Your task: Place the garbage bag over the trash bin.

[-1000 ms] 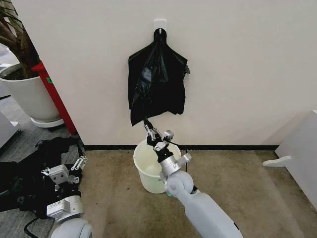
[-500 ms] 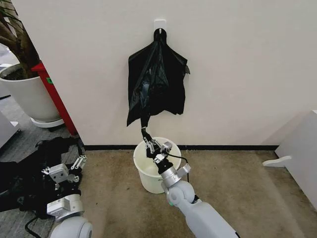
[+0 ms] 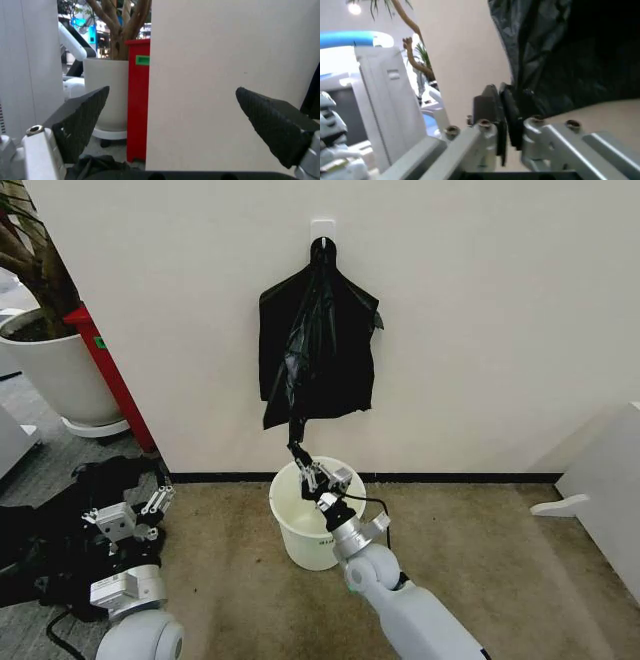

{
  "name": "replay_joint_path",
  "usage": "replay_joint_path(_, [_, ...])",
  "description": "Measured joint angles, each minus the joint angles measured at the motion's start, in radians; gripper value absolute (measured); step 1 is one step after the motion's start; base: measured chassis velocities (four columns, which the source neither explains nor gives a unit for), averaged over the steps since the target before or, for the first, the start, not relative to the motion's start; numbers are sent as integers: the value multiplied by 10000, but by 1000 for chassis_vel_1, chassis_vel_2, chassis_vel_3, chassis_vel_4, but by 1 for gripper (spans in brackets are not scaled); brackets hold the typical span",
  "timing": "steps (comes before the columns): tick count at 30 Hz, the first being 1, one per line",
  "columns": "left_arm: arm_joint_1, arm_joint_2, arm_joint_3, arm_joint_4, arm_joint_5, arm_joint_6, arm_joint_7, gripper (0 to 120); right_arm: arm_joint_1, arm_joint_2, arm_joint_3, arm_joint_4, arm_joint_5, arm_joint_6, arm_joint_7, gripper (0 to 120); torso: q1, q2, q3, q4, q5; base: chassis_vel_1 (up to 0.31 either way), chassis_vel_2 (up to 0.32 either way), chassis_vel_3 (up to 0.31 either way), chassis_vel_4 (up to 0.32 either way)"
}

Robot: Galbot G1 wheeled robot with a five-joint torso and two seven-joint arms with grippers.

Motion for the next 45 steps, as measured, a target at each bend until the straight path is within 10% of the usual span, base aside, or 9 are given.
replay_joint_path(25, [-264,467,94,365,49,-92,1,100,-1578,-645,1440,1353,-6689,836,2573,97,0,0,0,-1,0,0,0,0,0])
replay_joint_path(33, [-244,629,157,388,0,-531,445,100,-1474,-587,1927,1571,-7610,1249,2287,100,0,0,0,1,-1,0,0,0,0])
replay_joint_path(38, [-843,1429,241,783,-21,-2285,2912,100,-1398,-458,2030,1566,-7098,1069,2486,100,0,0,0,-3,-1,0,0,0,0])
replay_joint_path(45, [-2343,2750,310,1661,-1662,-2653,4696,100,-1426,-412,2147,1523,-6882,1192,2245,100,0,0,0,0,-1,0,0,0,0])
